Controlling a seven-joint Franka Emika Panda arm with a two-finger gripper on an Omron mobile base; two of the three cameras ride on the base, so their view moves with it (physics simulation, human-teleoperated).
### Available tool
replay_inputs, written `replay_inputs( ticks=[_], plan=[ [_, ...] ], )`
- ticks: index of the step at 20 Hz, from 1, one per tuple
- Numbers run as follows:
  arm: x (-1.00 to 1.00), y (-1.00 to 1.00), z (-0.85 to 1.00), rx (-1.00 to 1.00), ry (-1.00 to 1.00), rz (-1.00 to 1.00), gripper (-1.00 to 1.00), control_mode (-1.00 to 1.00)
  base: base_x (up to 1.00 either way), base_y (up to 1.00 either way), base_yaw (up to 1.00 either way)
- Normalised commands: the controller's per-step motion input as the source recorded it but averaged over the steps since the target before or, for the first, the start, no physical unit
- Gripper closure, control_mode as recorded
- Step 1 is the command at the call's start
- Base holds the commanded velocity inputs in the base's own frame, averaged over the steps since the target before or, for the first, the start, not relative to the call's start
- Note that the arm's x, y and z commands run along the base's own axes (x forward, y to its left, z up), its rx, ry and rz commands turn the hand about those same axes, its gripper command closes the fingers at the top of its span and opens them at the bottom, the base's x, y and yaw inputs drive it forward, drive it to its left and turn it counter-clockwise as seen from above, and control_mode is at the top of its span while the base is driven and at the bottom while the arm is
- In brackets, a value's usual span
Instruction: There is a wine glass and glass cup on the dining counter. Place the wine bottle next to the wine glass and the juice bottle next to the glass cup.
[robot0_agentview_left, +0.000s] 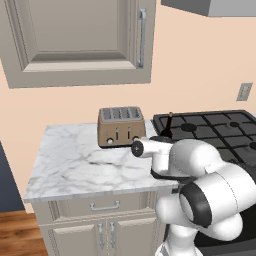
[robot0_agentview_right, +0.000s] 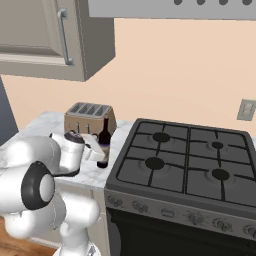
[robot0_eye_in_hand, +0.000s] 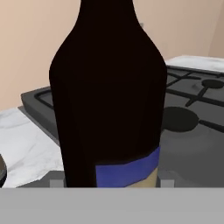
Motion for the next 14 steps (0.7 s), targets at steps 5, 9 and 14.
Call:
replay_inputs(
  ticks=[5, 9, 14],
  plan=[
    [-0.2, 0.24, 0.35, 0.02, 0.04, 0.01, 1.0, -1.0, 0.0, 0.0, 0.0],
    [-0.24, 0.21, 0.37, 0.0, 0.08, 0.0, 1.0, -1.0, 0.0, 0.0, 0.0],
    [-0.34, 0.17, 0.32, 0.0, 0.02, 0.0, 1.0, -1.0, 0.0, 0.0, 0.0]
  ],
)
